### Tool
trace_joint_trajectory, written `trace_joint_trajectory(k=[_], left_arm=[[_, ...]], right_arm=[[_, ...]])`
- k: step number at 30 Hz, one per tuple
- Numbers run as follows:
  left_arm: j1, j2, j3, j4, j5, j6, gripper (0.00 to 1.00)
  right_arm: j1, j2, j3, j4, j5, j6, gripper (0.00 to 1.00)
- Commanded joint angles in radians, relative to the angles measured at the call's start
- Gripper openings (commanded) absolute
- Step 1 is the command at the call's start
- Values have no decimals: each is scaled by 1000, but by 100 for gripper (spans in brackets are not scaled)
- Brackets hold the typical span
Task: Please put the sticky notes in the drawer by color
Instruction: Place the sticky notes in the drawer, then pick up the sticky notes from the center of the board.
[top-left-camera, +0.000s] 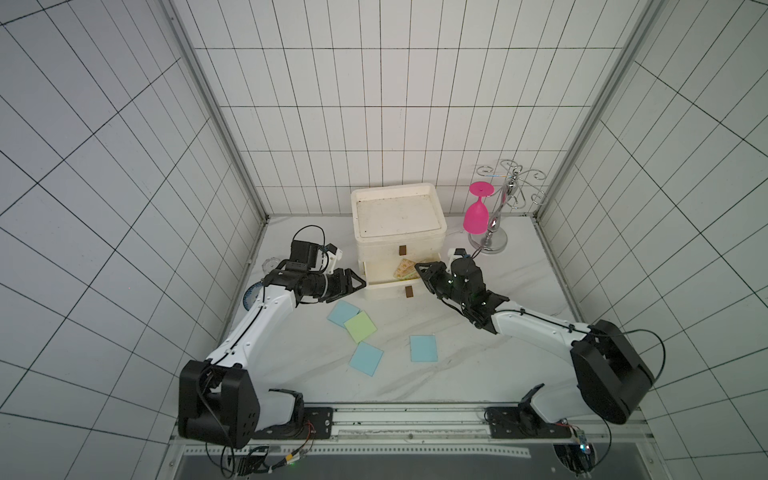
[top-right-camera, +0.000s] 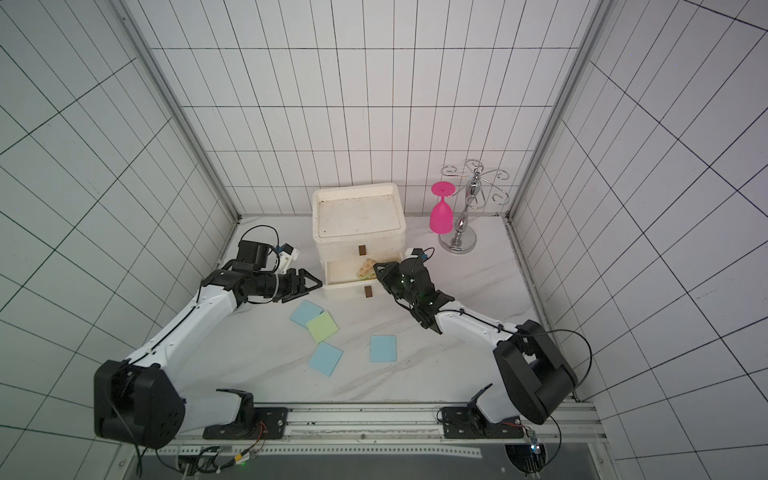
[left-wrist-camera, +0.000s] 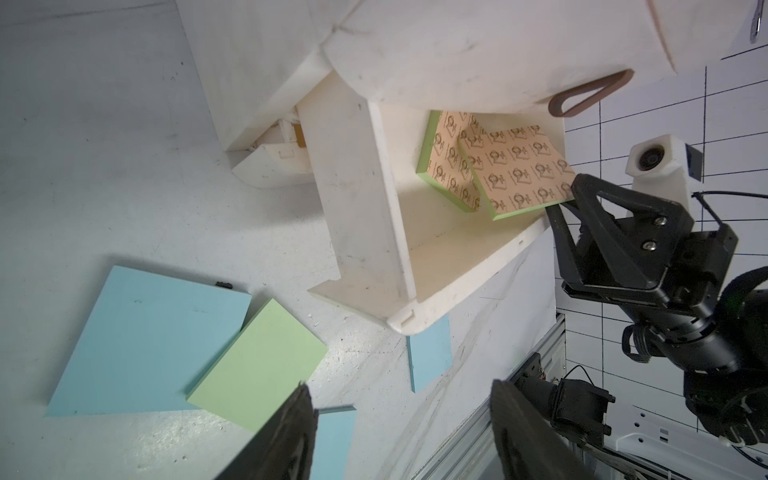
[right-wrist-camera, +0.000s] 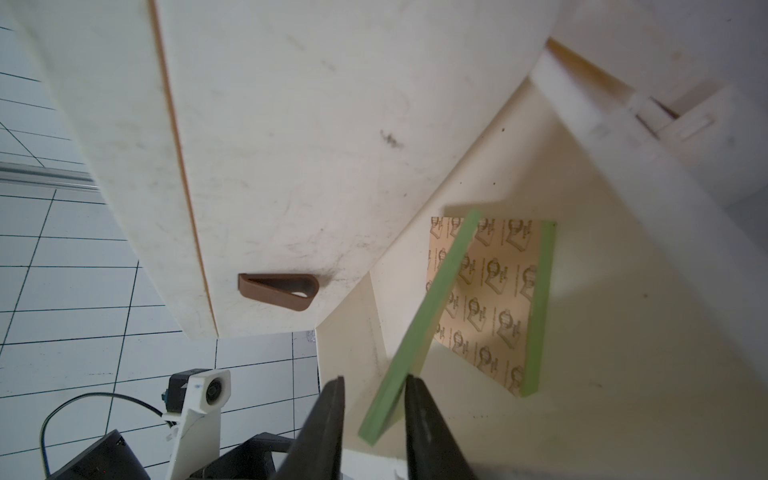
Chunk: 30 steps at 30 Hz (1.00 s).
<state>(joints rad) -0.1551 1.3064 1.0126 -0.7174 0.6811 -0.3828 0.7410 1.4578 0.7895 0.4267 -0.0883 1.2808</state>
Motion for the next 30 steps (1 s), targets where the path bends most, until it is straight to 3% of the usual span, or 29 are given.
trace_joint_trajectory(k=[1,5,7,12,16,19,22,25,30], left_arm=[[1,-14,-3,0,-22,23,69],[1,-11,-6,-23,-62,26,70],[0,-10,-7,-60,-151,24,70],[1,-49,-39,-60,-222,-14,70],[-25,-77,-64,-67,-275,-21,70],[-93,-79,-72,-87,-358,-34,70],[-174,-55,-74,-115,-462,-70,72],[-202,-19,-90,-106,-482,-115,74],[-201,30,-125,-60,-524,-186,76]], right_arm=[[6,-8,50,9,9,-29,39],[3,-86,66,-96,45,-100,49],[-1,-147,89,-226,84,-171,54],[-13,-337,60,-382,212,-281,57],[-23,-451,103,-563,247,-415,57],[-23,-511,123,-653,215,-525,57],[-15,-520,144,-726,80,-606,57],[58,-484,165,-823,29,-652,57],[236,-452,104,-848,105,-685,58]])
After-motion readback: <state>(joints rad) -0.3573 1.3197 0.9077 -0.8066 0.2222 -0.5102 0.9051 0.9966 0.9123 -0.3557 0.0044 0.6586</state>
